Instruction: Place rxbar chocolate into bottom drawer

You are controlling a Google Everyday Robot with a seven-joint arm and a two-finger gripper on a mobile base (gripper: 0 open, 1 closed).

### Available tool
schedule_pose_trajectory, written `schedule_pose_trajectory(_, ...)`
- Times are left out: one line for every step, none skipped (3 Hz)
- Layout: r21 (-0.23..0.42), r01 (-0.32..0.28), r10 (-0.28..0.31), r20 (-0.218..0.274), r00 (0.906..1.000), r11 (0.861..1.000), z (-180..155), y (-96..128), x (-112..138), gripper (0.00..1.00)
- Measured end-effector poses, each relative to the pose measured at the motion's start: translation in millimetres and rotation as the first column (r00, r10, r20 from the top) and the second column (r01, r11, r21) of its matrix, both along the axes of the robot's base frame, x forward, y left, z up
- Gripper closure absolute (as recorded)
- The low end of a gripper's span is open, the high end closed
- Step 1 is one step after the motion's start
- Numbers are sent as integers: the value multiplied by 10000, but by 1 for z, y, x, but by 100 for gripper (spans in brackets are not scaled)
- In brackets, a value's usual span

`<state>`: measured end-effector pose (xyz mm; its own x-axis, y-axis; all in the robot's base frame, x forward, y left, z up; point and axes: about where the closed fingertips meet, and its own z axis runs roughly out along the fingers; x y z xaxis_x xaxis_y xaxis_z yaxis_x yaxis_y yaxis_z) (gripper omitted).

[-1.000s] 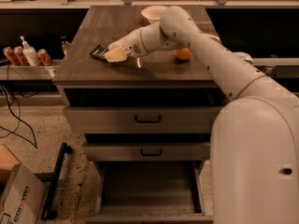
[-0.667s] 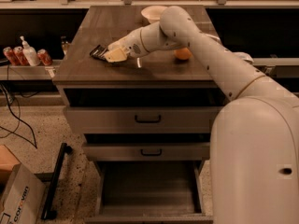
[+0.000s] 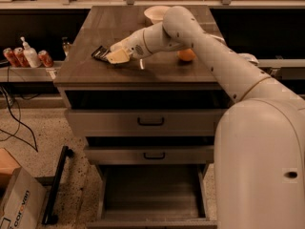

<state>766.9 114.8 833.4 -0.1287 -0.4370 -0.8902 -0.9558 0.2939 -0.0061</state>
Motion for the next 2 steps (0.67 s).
schedule_pose_trajectory(37,135,-136,133,9998,9999,2,1,-2,12)
schedule_pose_trajectory(75,314,-316,278,9991,9995,3,2,-5,0)
